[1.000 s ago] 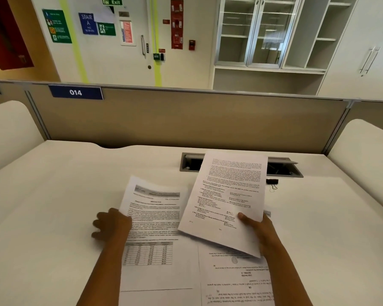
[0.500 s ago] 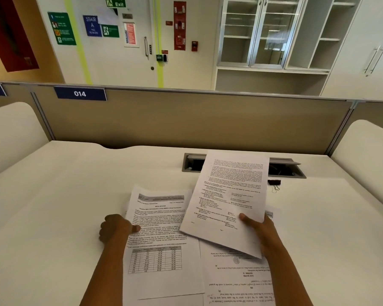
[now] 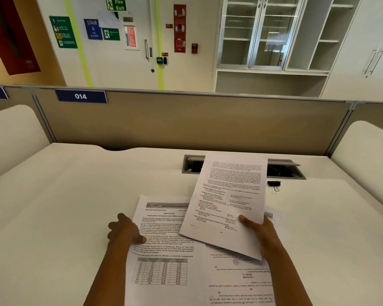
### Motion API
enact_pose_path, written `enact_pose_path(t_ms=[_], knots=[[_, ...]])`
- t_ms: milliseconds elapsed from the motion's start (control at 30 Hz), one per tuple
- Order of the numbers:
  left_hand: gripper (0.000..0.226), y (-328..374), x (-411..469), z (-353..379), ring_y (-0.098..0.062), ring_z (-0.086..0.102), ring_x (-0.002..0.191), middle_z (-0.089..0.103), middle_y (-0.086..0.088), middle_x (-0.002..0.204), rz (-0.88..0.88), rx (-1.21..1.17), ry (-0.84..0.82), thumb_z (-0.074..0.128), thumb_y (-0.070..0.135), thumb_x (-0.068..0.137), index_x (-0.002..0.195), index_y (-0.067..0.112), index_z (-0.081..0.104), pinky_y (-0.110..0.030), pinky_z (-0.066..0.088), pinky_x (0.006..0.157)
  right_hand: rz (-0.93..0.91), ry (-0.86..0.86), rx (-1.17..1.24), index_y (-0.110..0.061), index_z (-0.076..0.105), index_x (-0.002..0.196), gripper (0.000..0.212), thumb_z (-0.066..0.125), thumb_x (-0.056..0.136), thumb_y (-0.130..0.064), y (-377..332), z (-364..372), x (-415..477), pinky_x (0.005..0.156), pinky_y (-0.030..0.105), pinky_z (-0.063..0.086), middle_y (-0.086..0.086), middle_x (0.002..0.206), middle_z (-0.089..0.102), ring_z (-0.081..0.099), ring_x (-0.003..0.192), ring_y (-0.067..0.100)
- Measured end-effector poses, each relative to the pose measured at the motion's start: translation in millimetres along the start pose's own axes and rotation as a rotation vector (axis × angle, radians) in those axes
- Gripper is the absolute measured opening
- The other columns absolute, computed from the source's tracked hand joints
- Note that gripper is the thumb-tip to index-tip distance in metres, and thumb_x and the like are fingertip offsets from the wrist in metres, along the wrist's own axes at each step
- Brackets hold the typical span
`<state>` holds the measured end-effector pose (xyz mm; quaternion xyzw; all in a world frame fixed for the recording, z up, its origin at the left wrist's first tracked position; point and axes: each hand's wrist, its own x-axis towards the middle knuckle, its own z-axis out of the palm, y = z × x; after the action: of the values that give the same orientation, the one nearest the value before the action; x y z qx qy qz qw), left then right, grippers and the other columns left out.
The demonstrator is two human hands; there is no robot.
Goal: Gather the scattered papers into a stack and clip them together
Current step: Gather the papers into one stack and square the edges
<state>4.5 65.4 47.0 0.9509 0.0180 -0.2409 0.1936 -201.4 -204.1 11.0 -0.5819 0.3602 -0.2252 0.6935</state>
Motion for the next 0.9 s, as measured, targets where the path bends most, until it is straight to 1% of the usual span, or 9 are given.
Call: enact_pose_path(t_ms=[133,233,333,433,533,600,767,833,900], knots=[[0.091,-5,0,-7,-0.032,0.048,0.125,0.045,-0.023,0.135,0.052,-0.126,-0.015,0.085,0.016,0.065,0.134,-0.004,0.029,-0.038,0.043,0.099,0.002,-0.010,0.007,-0.016,0.058,0.115,0.060,0.081,0.061,-0.025,-1,0,-1,0.078,0.046,0.058,0.008,0.105,0.071,0.069,0.090,0.031],[0.070,-13,6,-11,-0.034,0.057,0.116,0.057,-0.022,0.130,0.166,-0.361,0.005,0.082,0.010,0.069,0.130,-0.002,0.050,-0.039,0.046,0.097,-0.003,-0.013,0.013,-0.016,0.058,0.115,0.048,0.079,0.071,-0.018,-1,-1,-1,0.079,0.047,0.057,0.010,0.106,0.070,0.069,0.090,0.032],[0.057,-22,10,-11,-0.035,0.061,0.108,0.062,-0.021,0.123,0.174,-0.546,0.103,0.078,0.017,0.075,0.125,0.002,0.058,-0.039,0.049,0.092,-0.006,-0.010,0.017,-0.014,0.057,0.116,0.046,0.076,0.074,-0.014,-3,1,-3,0.075,0.044,0.058,0.010,0.105,0.070,0.069,0.089,0.032],[0.056,-30,15,-8,-0.038,0.064,0.103,0.065,-0.025,0.116,0.095,-0.468,-0.044,0.078,0.026,0.074,0.118,-0.004,0.062,-0.045,0.052,0.091,-0.002,-0.005,0.020,-0.014,0.058,0.115,0.044,0.076,0.074,-0.013,-3,1,-3,0.073,0.042,0.058,0.010,0.104,0.070,0.069,0.088,0.032],[0.047,-31,16,-7,-0.037,0.064,0.099,0.065,-0.026,0.113,0.093,-0.501,-0.135,0.077,0.014,0.076,0.115,-0.008,0.062,-0.043,0.054,0.085,0.001,0.000,0.016,-0.014,0.058,0.113,0.044,0.076,0.074,-0.014,-3,1,-2,0.078,0.045,0.057,0.010,0.104,0.070,0.068,0.089,0.032],[0.042,-27,19,-11,-0.034,0.064,0.096,0.065,-0.023,0.116,0.159,-0.556,-0.039,0.074,0.010,0.078,0.116,-0.004,0.062,-0.038,0.052,0.078,0.001,-0.004,0.009,-0.015,0.058,0.113,0.045,0.077,0.073,-0.016,-3,1,-2,0.078,0.046,0.057,0.010,0.104,0.070,0.068,0.089,0.032],[0.047,-19,14,-62,-0.036,0.057,0.116,0.061,-0.024,0.124,0.240,-0.768,0.351,0.072,0.011,0.079,0.122,-0.002,0.059,-0.044,0.043,0.103,-0.010,-0.056,-0.013,-0.017,0.059,0.115,0.053,0.081,0.067,-0.021,-3,-1,-5,0.079,0.045,0.058,0.007,0.104,0.072,0.071,0.089,0.029],[0.045,-21,6,-94,-0.037,0.057,0.116,0.061,-0.023,0.124,0.274,-0.816,0.491,0.071,0.015,0.081,0.123,0.002,0.059,-0.046,0.043,0.103,-0.013,-0.076,-0.017,-0.020,0.060,0.113,0.053,0.082,0.065,-0.026,-6,-2,-8,0.073,0.041,0.059,0.005,0.102,0.073,0.072,0.086,0.028],[0.044,-26,3,-124,-0.036,0.060,0.111,0.063,-0.020,0.122,0.307,-0.914,0.536,0.070,0.022,0.081,0.122,0.009,0.061,-0.049,0.046,0.099,-0.012,-0.103,-0.038,-0.024,0.060,0.109,0.057,0.085,0.059,-0.032,-8,-2,-10,0.067,0.036,0.059,0.001,0.099,0.074,0.073,0.082,0.024]])
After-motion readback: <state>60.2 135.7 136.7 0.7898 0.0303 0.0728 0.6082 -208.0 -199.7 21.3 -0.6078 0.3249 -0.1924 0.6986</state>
